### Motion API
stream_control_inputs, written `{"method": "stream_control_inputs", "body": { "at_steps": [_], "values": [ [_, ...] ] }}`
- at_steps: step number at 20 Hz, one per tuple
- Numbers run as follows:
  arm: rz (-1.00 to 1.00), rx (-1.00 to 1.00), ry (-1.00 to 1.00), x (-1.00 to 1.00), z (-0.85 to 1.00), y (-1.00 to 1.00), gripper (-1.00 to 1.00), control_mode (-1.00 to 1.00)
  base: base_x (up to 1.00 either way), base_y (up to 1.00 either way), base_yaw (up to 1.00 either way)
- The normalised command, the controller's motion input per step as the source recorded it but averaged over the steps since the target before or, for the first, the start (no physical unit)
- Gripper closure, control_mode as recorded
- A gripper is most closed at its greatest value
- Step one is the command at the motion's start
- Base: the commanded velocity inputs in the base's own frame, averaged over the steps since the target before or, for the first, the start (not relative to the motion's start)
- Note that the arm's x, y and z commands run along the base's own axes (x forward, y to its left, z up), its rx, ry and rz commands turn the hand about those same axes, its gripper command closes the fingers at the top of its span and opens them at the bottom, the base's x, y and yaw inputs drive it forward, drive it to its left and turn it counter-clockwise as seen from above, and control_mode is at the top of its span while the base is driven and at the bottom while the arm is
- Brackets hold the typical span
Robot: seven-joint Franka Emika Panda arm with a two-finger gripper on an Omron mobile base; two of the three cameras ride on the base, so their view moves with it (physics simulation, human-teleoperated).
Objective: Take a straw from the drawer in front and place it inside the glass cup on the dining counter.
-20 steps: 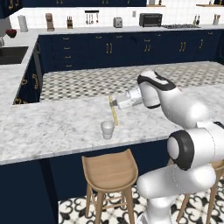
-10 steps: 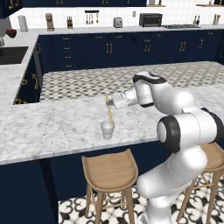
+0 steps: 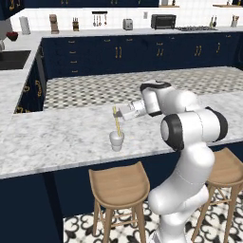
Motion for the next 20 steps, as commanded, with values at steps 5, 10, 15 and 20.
{"method": "stream_control_inputs", "body": {
  "at_steps": [5, 10, 15, 20],
  "values": [
    [0.05, 0.0, 0.0, 0.3, -0.2, 0.02, 1.0, -1.0, 0.0, 0.0, 0.0],
    [0.05, 0.0, 0.0, 0.29, -0.16, 0.05, 1.0, -1.0, 0.0, 0.0, 0.0],
    [0.05, 0.0, 0.0, 0.23, -0.09, 0.13, 1.0, -1.0, 0.0, 0.0, 0.0],
    [0.05, 0.0, 0.0, 0.16, -0.09, 0.1, 1.0, -1.0, 0.0, 0.0, 0.0]
  ]
}}
